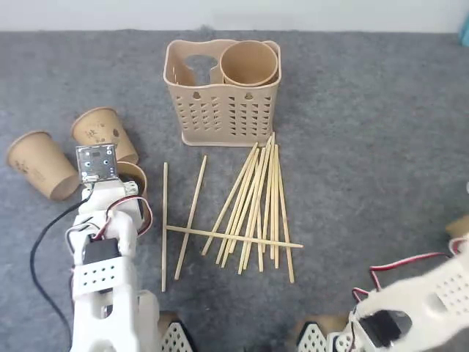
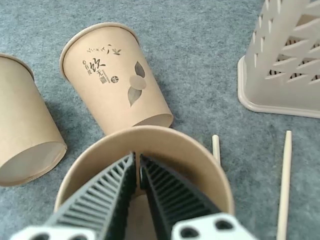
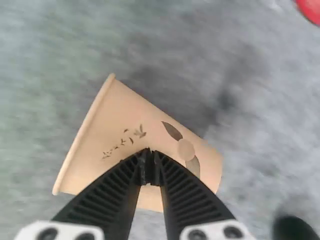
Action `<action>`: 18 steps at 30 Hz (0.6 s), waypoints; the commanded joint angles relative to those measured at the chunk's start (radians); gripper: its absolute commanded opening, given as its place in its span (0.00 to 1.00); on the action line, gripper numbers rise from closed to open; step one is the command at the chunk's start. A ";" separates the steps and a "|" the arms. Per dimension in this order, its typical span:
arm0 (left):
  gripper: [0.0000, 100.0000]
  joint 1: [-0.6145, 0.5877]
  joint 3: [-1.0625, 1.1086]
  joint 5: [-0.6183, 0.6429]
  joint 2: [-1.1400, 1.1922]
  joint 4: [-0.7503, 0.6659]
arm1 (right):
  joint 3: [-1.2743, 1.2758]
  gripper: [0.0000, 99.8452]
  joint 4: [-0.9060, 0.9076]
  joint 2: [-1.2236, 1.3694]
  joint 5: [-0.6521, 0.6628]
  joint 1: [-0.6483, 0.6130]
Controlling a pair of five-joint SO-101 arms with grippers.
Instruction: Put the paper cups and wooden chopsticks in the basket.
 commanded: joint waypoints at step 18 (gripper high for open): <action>0.02 0.000 -0.004 -0.011 0.031 0.006 | -0.157 0.07 0.165 -0.136 -0.153 -0.354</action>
